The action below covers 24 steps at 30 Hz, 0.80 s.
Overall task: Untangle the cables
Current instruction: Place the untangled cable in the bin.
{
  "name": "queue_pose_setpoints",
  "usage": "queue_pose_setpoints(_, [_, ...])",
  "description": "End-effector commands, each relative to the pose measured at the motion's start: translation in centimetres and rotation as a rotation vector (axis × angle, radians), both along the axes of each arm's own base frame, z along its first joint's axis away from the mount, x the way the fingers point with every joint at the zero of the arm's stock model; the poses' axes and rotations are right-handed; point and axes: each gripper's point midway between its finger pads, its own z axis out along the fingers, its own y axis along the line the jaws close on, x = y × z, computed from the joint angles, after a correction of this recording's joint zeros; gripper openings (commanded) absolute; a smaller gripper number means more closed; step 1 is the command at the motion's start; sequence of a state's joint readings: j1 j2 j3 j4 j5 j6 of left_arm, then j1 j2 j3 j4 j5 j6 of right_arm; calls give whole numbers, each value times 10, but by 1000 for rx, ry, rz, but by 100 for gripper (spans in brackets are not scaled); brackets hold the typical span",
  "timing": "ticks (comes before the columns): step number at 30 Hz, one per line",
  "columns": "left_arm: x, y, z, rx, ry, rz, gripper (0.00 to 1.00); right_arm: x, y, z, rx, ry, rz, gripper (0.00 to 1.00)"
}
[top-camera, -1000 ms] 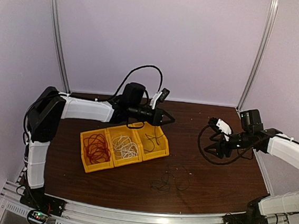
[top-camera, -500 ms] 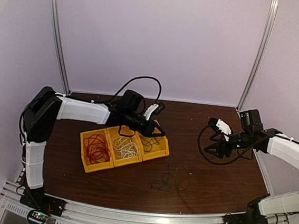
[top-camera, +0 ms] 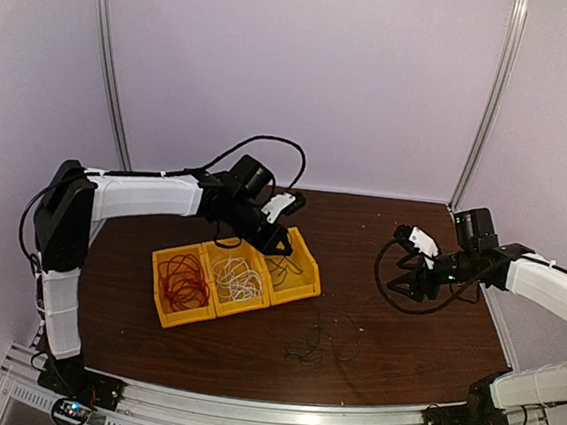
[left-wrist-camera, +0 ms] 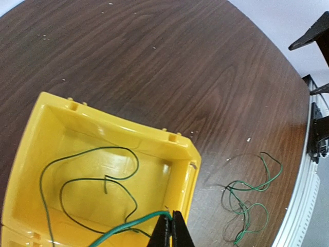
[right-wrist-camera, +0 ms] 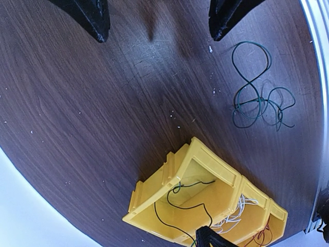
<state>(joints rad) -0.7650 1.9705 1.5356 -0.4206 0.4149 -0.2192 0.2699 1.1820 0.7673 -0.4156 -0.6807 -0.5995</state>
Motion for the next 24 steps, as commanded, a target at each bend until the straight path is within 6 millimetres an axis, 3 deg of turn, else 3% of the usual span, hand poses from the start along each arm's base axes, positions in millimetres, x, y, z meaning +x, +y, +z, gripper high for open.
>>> queue_pose_setpoints(1, [19, 26, -8, 208, -60, 33, 0, 0, -1, -1, 2, 6, 4, 66])
queue_pose_setpoints(7, [30, 16, -7, 214, -76, 20, 0, 0, 0, -3, -2, 18, 10, 66])
queue_pose_setpoints(13, [40, 14, -25, 258, -65, 32, 0, -1, 0, -3, -3, 17, 8, 66])
queue_pose_setpoints(24, [26, -7, -59, 227, 19, -34, 0, 0, -1, -5, -10, 21, 8, 66])
